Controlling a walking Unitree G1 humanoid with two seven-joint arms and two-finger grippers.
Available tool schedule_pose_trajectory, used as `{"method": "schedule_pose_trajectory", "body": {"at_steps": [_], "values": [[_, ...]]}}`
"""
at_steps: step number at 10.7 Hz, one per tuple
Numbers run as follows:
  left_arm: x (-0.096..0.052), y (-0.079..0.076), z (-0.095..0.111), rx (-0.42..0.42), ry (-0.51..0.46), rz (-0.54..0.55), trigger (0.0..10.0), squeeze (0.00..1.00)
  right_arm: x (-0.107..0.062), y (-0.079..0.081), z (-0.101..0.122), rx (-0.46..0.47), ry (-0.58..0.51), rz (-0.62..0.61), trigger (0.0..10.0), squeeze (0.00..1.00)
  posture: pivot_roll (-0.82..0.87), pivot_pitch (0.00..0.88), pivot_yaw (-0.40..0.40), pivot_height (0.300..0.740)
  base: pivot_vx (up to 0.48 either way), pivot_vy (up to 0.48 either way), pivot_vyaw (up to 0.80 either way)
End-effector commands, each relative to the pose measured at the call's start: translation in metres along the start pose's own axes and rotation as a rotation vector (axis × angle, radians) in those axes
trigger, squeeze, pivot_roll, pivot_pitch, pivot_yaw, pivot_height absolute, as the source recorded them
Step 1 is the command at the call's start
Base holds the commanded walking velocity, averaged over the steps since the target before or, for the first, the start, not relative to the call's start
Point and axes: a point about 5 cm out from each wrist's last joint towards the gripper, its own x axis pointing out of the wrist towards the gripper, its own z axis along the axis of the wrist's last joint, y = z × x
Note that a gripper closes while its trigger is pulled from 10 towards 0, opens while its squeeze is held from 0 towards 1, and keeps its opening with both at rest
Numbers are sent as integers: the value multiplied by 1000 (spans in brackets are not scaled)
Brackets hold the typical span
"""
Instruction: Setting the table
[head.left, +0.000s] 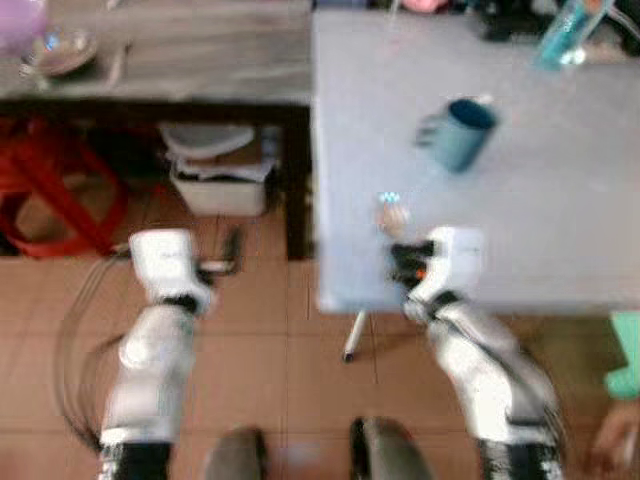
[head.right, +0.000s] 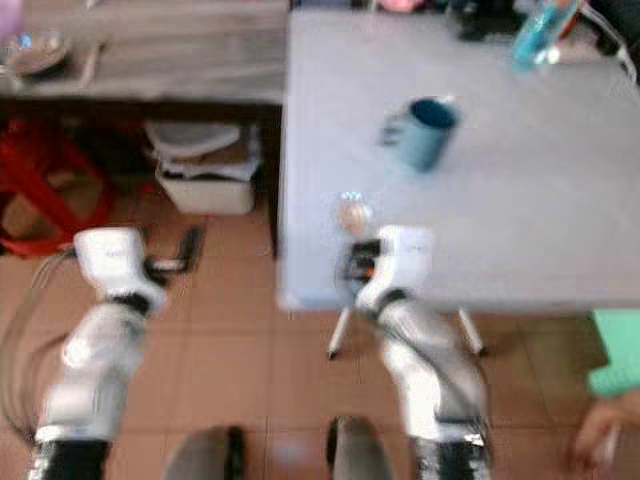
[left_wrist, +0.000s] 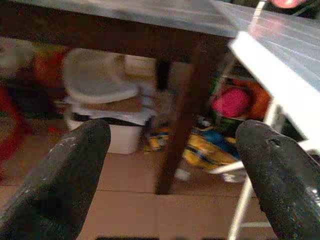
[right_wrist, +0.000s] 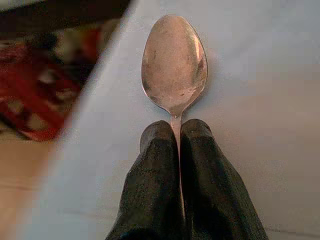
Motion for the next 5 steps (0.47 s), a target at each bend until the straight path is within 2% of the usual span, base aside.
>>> {"method": "schedule_pose_trajectory", "body": {"at_steps": [1, 4, 5], "values": [[1, -6, -3, -6, 11, -10, 10000, 0, 1, -6, 2, 0, -15, -27, 0, 0, -80, 182, 17, 740, 0, 480, 0], [6, -7, -1, -4, -7, 13, 10000, 0, 9, -7, 34, -72, -213, -62, 0, 0, -73, 160, 14, 740, 0, 441, 0], [8, -9, -1, -7, -11, 9, 10000, 0, 10, -9, 43, -118, -272, -93, 0, 0, -71, 150, 13, 740, 274, 394, 0]]}}
